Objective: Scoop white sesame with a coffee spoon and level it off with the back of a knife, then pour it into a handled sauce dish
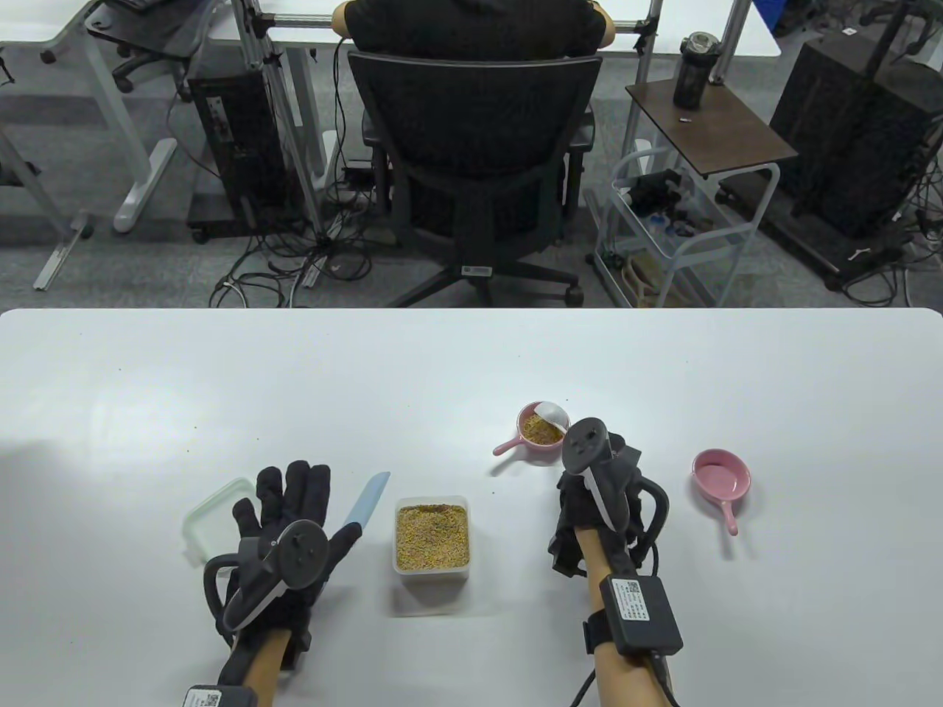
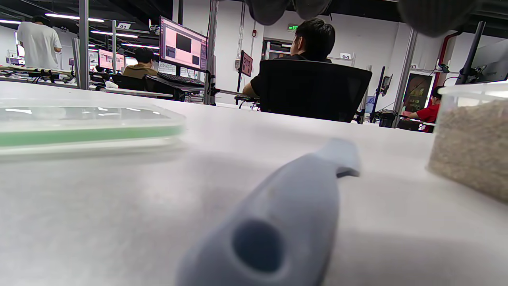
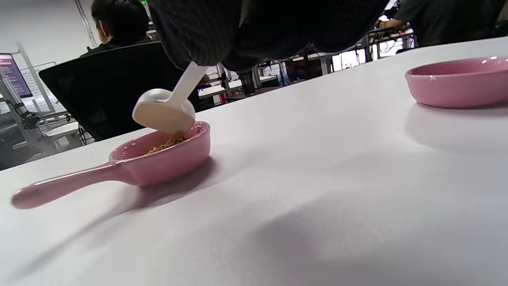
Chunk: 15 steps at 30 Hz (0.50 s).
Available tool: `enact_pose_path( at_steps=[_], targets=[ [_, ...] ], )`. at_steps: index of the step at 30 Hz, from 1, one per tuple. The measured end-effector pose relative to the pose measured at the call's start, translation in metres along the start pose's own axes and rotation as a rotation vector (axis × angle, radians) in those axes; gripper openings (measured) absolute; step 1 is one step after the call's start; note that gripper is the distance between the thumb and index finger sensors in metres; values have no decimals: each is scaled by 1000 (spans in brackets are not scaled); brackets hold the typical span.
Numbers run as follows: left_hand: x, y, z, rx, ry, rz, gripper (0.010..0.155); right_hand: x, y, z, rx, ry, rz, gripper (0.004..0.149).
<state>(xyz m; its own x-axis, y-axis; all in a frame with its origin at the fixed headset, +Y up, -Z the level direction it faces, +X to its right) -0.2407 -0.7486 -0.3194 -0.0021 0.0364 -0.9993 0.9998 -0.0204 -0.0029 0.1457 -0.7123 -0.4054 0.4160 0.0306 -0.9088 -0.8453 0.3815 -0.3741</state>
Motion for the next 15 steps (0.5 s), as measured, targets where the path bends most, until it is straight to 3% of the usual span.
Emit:
enact_pose_path(
  at_steps=[8,15],
  targets=[
    [0,5,1,-16,-8,29,87,-20,-6,20,160,-14,109,40],
    [1,21,2,-110,-49,135,91,-62,-8,27,380,96,320,37]
  ],
)
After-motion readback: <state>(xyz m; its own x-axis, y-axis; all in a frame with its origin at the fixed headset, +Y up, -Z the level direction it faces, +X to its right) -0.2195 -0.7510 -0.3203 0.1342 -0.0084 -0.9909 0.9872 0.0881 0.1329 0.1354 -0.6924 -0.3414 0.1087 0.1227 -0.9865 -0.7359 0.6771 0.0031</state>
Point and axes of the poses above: the tracker on the back of each hand, its own y axis roughly to the thumb side, its own x axis roughly from the wrist to the fingertips, z = x × y, the point moved 3 cm from there along x, roughly from the wrist to the fingertips, and after that the axes turned 8 degrees about x, right-handed, at the moved point
